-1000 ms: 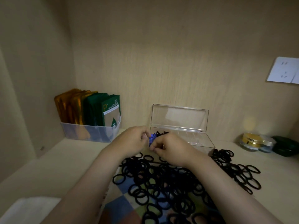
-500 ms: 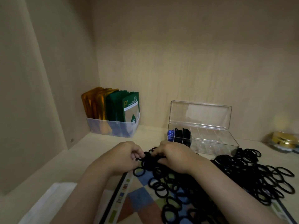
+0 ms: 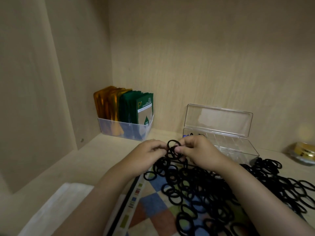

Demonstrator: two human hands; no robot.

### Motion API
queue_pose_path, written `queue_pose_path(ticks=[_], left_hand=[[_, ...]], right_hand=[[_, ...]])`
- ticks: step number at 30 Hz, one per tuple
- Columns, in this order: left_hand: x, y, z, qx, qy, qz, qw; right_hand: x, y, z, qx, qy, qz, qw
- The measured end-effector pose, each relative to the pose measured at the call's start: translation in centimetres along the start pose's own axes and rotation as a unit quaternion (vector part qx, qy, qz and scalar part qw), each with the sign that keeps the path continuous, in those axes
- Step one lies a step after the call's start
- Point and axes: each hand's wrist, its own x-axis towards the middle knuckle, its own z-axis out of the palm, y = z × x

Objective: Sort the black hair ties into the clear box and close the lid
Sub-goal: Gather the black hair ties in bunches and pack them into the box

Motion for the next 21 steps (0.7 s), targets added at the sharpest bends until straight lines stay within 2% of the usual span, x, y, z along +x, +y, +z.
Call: queue_pose_path(ticks=[2,4,10,12,14,17,19,21], left_hand=[[0.1,0.5,0.8,-0.101,-0.011,0.004,0.995],[0.3,0.6,1.1,-0.133,0.014,0.006,0.991],[0.6,0.2,0.2,-0.085,0.056,-0.037,0.994],[0.7,0.0,-0.4,-0.064,0.083,-0.069,0.992],[0.9,-0.4,-0.9,-0.039,0.113,-0.093,0.989],[1.0,-0.6,-1.5,-0.037,0.153,-0.114,0.981],[1.0,-0.6,-1.8,-0.030,0.165,-0.126,0.978],[0.9,-0.6,-1.9,-0.014,0.162,-0.137,0.977]], right_hand=[[-0.1,-0.4,-0.1,0.048,-0.002,0.028,0.998],[-0.2,-0.7,0.2,0.070,-0.008,0.053,0.996],[0.4,-1.1,1.5,0.213,0.031,0.088,0.973],[0.8,-0.7,1.5,0.126,0.060,0.071,0.988],[1.1,-0.1,1.5,-0.051,0.068,0.014,0.996],[1.1,-1.0,1.8,-0.224,-0.036,-0.066,0.972],[1.2,-1.6,2.1,-0.280,-0.103,-0.095,0.950],[1.3,-1.8,2.5,-0.327,-0.158,-0.087,0.928]])
